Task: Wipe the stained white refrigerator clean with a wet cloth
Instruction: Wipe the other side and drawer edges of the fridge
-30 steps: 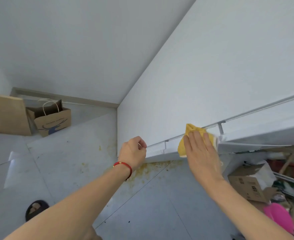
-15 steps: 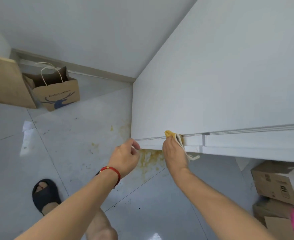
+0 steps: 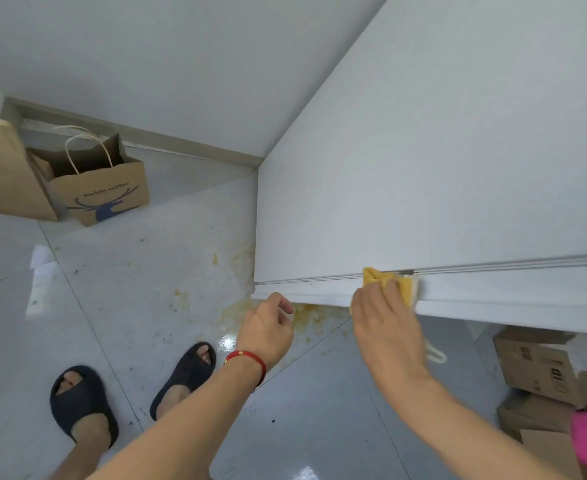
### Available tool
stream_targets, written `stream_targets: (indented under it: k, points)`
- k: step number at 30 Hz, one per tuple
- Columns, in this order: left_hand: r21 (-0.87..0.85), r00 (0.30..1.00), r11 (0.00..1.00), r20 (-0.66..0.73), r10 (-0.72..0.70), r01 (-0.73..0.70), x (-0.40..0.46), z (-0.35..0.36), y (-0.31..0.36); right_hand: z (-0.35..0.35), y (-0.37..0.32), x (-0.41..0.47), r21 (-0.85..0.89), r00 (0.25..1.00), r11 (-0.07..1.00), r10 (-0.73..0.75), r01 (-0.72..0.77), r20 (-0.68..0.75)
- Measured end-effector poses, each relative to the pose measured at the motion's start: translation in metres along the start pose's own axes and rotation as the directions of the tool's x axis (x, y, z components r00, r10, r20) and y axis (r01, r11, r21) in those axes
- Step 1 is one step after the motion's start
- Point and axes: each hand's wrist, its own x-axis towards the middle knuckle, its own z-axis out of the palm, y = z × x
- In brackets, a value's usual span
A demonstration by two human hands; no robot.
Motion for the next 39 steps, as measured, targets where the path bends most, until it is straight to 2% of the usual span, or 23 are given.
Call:
stream_targets:
  k: [4, 7, 11, 14, 17, 19, 23, 29, 31, 35, 37, 39]
  points:
    - [0.105, 0.997, 0.992, 0.04, 0.065, -0.069, 0.012, -0.004, -0.017, 0.028, -0.063, 0.056, -0.038, 0.989, 0.998, -0.045, 0.05, 0.142]
    - [0.157, 0.998, 0.986, 0.049, 0.05, -0.057, 0.018, -0.014, -0.038, 0.035, -0.095, 0.084, -0.066, 0.971, 0.998, 0.024, -0.009, 0.236]
    - [0.225, 0.999, 0.974, 0.042, -0.017, 0.007, 0.018, -0.022, -0.066, 0.037, -0.091, 0.077, 0.019, 0.99, 1.0, 0.017, -0.02, 0.141]
    - [0.255, 0.997, 0.964, 0.009, -0.076, 0.071, 0.02, -0.018, -0.074, 0.029, -0.054, 0.032, 0.09, 0.999, 0.995, 0.046, -0.045, -0.01]
    - [0.22, 0.995, 0.971, 0.022, -0.099, 0.092, 0.031, -0.002, -0.074, 0.019, -0.027, -0.002, 0.145, 0.997, 0.988, 0.065, -0.059, -0.043]
    - [0.234, 1.0, 0.972, 0.01, -0.021, 0.018, 0.043, 0.01, -0.075, 0.022, -0.036, 0.006, 0.085, 0.995, 0.992, 0.096, -0.093, -0.033]
    - [0.434, 0.975, 0.875, 0.046, 0.216, -0.214, 0.074, 0.011, -0.076, 0.056, -0.1, 0.063, 0.018, 0.987, 0.987, 0.159, -0.159, -0.008]
    - [0.543, 0.931, 0.756, 0.215, 0.296, -0.366, 0.131, -0.012, -0.128, 0.111, -0.214, 0.158, 0.023, 0.98, 0.98, 0.196, -0.196, -0.024]
    - [0.531, 0.909, 0.739, 0.274, 0.314, -0.415, 0.147, -0.017, -0.15, 0.12, -0.241, 0.179, 0.033, 0.98, 0.979, 0.198, -0.199, 0.031]
    - [0.493, 0.84, 0.684, 0.379, 0.388, -0.538, 0.19, -0.015, -0.19, 0.142, -0.275, 0.204, 0.088, 0.979, 0.975, 0.203, -0.203, 0.01]
    - [0.478, 0.819, 0.67, 0.41, 0.401, -0.567, 0.21, -0.012, -0.198, 0.14, -0.271, 0.195, 0.222, 0.977, 0.951, 0.207, -0.214, 0.054]
    - [0.431, 0.794, 0.675, 0.426, 0.433, -0.599, 0.228, -0.005, -0.197, 0.132, -0.258, 0.175, 0.32, 0.951, 0.898, 0.307, -0.301, 0.034]
